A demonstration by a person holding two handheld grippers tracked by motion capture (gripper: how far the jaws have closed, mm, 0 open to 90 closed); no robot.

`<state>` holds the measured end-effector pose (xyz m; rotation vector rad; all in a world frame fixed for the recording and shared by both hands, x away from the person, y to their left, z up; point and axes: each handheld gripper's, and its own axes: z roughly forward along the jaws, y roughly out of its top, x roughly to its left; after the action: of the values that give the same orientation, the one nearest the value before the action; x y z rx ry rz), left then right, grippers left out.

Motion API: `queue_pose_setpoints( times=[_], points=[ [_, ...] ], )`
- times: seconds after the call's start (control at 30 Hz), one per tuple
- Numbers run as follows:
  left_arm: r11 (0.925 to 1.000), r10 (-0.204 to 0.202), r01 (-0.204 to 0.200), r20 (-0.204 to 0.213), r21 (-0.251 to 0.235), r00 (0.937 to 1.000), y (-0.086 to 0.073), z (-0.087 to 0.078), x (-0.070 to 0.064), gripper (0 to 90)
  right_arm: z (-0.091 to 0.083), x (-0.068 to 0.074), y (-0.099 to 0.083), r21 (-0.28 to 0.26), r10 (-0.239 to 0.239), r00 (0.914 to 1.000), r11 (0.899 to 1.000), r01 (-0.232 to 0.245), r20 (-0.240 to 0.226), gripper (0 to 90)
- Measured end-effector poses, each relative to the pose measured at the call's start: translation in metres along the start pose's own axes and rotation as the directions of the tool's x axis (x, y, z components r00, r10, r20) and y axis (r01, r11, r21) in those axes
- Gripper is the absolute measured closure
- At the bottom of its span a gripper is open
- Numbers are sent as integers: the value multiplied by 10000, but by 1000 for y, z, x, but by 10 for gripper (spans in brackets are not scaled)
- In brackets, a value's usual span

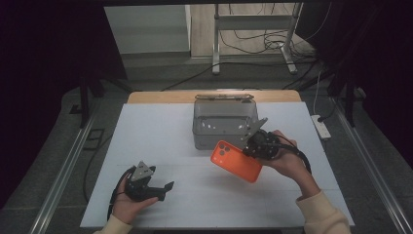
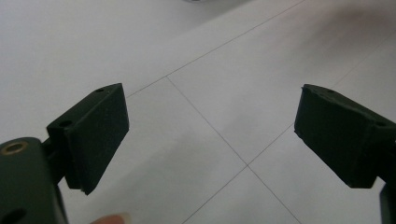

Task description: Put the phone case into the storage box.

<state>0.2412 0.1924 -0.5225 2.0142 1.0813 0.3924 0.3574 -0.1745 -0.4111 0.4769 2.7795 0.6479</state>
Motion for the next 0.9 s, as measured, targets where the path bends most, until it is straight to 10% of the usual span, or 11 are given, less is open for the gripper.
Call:
queue_pose_setpoints(
  times=[0.9],
  points=[
    [9990, -411, 417, 344, -166, 9986, 8, 0, -2, 111, 19, 15, 13, 39, -330, 9990, 9994, 331, -303, 890]
  ],
)
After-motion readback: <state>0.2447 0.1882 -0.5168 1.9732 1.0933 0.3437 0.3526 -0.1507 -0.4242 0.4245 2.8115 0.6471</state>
